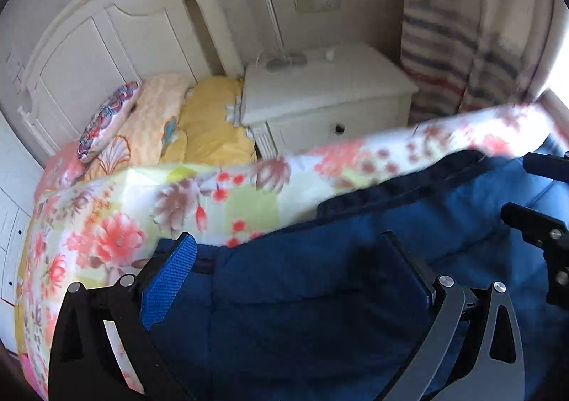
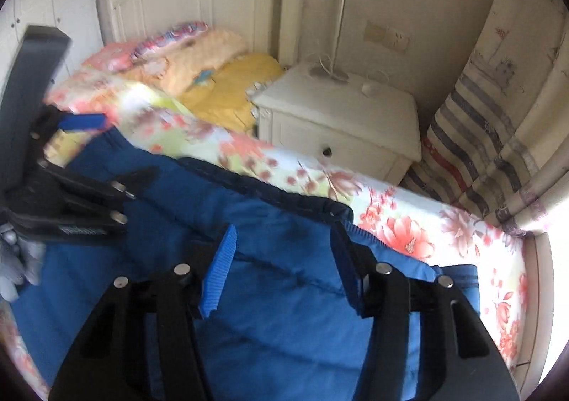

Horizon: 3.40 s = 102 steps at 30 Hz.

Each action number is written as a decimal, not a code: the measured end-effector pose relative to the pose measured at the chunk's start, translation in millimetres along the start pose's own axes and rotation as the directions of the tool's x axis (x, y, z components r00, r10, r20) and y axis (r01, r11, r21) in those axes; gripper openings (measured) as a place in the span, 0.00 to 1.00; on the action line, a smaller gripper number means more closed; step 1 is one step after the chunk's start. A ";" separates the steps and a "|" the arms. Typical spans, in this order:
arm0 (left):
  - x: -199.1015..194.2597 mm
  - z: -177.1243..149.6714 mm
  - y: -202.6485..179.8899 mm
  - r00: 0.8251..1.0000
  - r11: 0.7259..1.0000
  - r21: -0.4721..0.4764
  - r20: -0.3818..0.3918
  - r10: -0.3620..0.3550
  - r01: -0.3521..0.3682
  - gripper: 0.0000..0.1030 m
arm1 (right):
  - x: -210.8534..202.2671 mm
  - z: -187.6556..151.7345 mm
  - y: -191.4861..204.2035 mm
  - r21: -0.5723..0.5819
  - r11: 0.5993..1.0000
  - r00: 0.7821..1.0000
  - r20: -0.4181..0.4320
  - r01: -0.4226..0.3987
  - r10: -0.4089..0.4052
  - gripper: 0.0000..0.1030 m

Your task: Fold large clothes

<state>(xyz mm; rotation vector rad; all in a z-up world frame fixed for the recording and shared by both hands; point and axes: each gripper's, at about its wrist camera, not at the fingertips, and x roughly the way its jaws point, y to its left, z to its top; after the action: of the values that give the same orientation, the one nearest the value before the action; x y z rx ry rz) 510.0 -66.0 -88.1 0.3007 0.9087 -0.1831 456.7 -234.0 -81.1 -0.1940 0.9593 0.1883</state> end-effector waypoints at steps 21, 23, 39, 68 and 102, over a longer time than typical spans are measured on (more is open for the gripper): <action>-154.4 -154.1 112.1 0.883 0.904 -0.085 0.268 -0.384 0.419 0.96 | -190.0 -138.9 -37.9 -0.087 0.993 0.971 0.216 -0.082 0.100 0.86; -174.1 -207.0 131.1 0.883 0.902 -0.079 0.258 -0.392 0.424 0.96 | -214.8 -204.8 -66.9 0.000 0.993 0.969 0.221 -0.117 0.114 0.86; -121.5 -265.3 106.1 0.898 0.898 -0.064 0.096 -0.429 0.435 0.96 | -152.5 -276.1 -70.5 0.069 0.983 0.981 0.109 -0.168 0.160 0.63; -279.9 -269.8 126.8 0.845 0.885 -0.028 0.313 -0.434 0.465 0.96 | -297.0 -291.9 -64.6 0.226 0.949 0.919 0.374 -0.218 0.122 0.69; -39.7 -120.4 14.8 0.920 0.916 -0.111 -0.017 -0.391 0.387 0.96 | -88.5 -109.5 79.6 0.129 0.989 0.992 0.105 -0.080 0.066 0.55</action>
<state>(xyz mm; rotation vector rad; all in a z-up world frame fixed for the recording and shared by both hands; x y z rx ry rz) 400.4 -10.8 -123.4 0.0206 1.0071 -0.4974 301.0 -190.5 -75.8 -0.0268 0.8756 0.1991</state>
